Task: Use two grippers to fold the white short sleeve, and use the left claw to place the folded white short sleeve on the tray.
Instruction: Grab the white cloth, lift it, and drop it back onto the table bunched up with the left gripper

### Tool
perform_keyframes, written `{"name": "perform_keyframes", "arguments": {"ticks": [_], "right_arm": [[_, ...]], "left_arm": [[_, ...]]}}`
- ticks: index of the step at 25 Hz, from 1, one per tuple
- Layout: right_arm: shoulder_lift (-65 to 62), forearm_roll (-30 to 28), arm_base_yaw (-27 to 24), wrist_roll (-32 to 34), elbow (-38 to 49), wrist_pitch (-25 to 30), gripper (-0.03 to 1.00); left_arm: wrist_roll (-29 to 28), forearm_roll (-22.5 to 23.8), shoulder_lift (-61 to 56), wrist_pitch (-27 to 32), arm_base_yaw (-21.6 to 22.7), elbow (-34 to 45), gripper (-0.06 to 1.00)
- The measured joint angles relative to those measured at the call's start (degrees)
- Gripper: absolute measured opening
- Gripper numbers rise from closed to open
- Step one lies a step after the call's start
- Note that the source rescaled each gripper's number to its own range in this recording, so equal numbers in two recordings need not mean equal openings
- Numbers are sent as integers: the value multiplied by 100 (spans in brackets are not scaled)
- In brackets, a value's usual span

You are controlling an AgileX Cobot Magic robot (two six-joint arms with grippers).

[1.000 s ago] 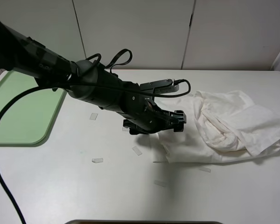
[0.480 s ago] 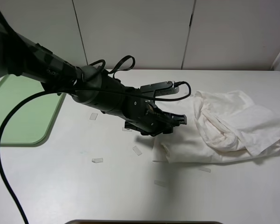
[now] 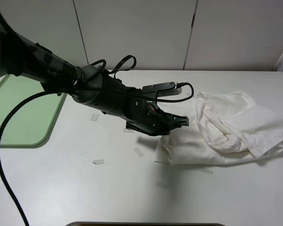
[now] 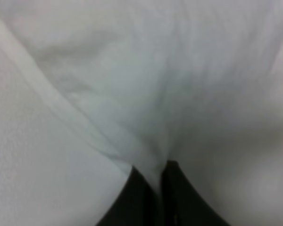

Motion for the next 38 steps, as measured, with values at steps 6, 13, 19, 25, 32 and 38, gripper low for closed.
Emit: {"name": "perform_keyframes", "arguments": {"ticks": [6,13,19,25,32,38], "right_arm": [[0,0,0,0,0,0,100],[0,0,0,0,0,0,100],[0,0,0,0,0,0,100],[0,0,0,0,0,0,100],[0,0,0,0,0,0,100],[0,0,0,0,0,0,100]], "left_arm": [[231,0,-304,684,214,0,0],[681,47,-687,1688,521,0,0],[996,769,-1210,2935,918,0,0],[1024,1592,-1751,3643,1093,0,0],[1030,2844,-2761,4714,1114,0,0],[1030,3218,-3538,5317,1114,0,0]]}}
